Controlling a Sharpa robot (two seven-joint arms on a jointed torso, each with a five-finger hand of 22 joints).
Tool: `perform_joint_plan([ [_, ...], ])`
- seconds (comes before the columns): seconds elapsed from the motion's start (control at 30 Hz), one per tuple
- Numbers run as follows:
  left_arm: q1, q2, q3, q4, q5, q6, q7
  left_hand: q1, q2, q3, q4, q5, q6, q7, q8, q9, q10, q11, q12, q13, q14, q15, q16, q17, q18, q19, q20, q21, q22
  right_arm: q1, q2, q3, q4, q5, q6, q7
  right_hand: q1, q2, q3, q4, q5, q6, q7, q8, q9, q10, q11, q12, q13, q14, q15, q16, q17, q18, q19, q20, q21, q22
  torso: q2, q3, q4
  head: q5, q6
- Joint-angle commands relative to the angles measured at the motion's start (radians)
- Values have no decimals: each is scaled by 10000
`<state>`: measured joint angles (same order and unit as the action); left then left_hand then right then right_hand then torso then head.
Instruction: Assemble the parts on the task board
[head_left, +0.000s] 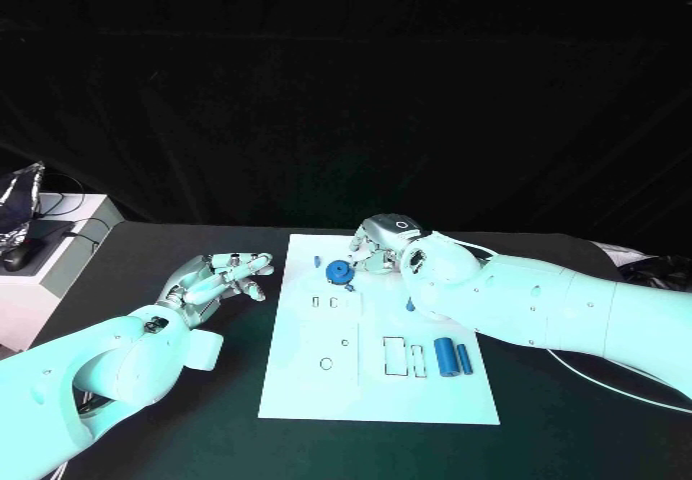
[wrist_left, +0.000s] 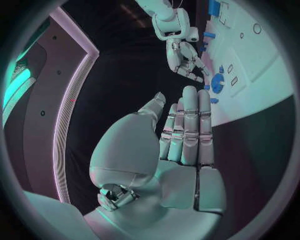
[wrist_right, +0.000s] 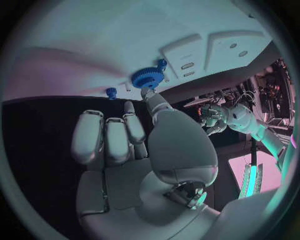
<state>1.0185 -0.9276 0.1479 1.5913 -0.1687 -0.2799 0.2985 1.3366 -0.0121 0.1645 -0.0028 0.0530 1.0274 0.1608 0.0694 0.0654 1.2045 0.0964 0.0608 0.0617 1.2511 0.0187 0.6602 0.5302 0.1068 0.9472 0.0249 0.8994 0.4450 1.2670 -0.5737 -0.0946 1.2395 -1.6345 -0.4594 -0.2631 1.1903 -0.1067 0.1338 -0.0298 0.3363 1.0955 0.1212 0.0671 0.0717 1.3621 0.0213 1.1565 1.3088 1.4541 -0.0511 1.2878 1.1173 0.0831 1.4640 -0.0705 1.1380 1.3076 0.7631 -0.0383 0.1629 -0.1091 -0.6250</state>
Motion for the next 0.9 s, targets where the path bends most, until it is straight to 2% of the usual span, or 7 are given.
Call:
perform_joint_plan([
  [0.03, -1, 14, 8, 13, -29, 176, 58, -69, -19, 42, -34, -14, -47, 41, -47, 5, -45, -5, 21, 2, -76, -14, -5, -13, 136, -81, -17, 43, -13, -16, -5, -2, 76, 643, -177, 679, 181, -416, -148, 379, -503, -512, 180, -30, 11, -147, 106, -122, 896, -8, 113, -10, -10, 102, 600, 152, -102, 1543, 1, -3, -18, 5, 3],
  [0.13, -1, 18, 8, 11, -29, 182, 60, -70, -21, 39, -35, -14, -47, 41, -47, 6, -44, -5, 22, 2, -82, -12, -13, -17, 134, -86, -15, 37, -18, -25, 38, -5, 67, 803, -76, 812, 557, -693, -410, 897, -878, -899, 278, -57, 22, -298, 204, -103, 744, -24, 194, 3, -12, 162, 589, 261, -151, 1537, 2, -8, -12, 1, -2],
  [0.2, -1, 27, 8, 3, -29, 186, 60, -70, -22, 39, -35, -14, -47, 41, -47, 6, -44, -5, 22, 2, -83, -12, -14, -18, 134, -87, -15, 36, -19, -30, 100, -7, 19, 864, 8, 853, 601, -756, -430, 939, -946, -950, 313, -44, 9, -338, 214, -101, 691, -28, 206, 9, -9, 168, 589, 268, -153, 1537, 4, -8, -5, -4, -1],
  [0.43, -2, 71, 7, -23, -29, 200, 59, -70, -22, 39, -35, -14, -47, 41, -47, 6, -44, -5, 22, 2, -83, -12, -14, -18, 134, -87, -15, 36, -19, -67, 393, -34, -326, 907, 228, 847, 643, -769, -451, 958, -934, -966, 319, -48, 7, -399, 221, -83, 593, -35, 212, 1, -21, 179, 583, 282, -171, 1533, 3, -34, 33, -40, -7],
  [0.57, -3, 82, 7, -33, -29, 202, 58, -76, -15, 30, -35, -14, -49, 42, -46, 6, -44, -4, 23, 3, -80, -11, -43, -38, 129, -86, -14, 16, -43, -110, 551, -43, -475, 925, 305, 860, 635, -774, -462, 969, -877, -962, 319, -45, 10, -412, 222, -74, 571, -34, 214, 2, -20, 180, 584, 284, -169, 1534, 13, -25, 46, -20, -34],
  [0.63, -3, 84, 7, -37, -29, 201, 57, -76, -15, 30, -35, -14, -49, 42, -46, 6, -44, -4, 23, 3, -80, -11, -43, -38, 129, -86, -14, 16, -43, -127, 630, -45, -534, 948, 352, 866, 635, -761, -461, 973, -832, -943, 313, -42, 14, -408, 219, -54, 565, -31, 213, 9, -12, 179, 585, 284, -164, 1535, 17, -37, 61, -27, -38],
  [0.9, -4, 107, 7, -44, -29, 204, 56, -76, -15, 30, -35, -14, -49, 42, -46, 6, -44, -4, 23, 3, -80, -11, -43, -38, 129, -86, -14, 16, -43, -154, 842, -48, -825, 1173, 688, 825, 507, -662, -478, 1040, -369, -838, 286, -43, 17, -391, 199, 9, 548, -28, 197, 17, -6, 177, 589, 272, -160, 1536, 20, -81, 104, -49, -55],
])
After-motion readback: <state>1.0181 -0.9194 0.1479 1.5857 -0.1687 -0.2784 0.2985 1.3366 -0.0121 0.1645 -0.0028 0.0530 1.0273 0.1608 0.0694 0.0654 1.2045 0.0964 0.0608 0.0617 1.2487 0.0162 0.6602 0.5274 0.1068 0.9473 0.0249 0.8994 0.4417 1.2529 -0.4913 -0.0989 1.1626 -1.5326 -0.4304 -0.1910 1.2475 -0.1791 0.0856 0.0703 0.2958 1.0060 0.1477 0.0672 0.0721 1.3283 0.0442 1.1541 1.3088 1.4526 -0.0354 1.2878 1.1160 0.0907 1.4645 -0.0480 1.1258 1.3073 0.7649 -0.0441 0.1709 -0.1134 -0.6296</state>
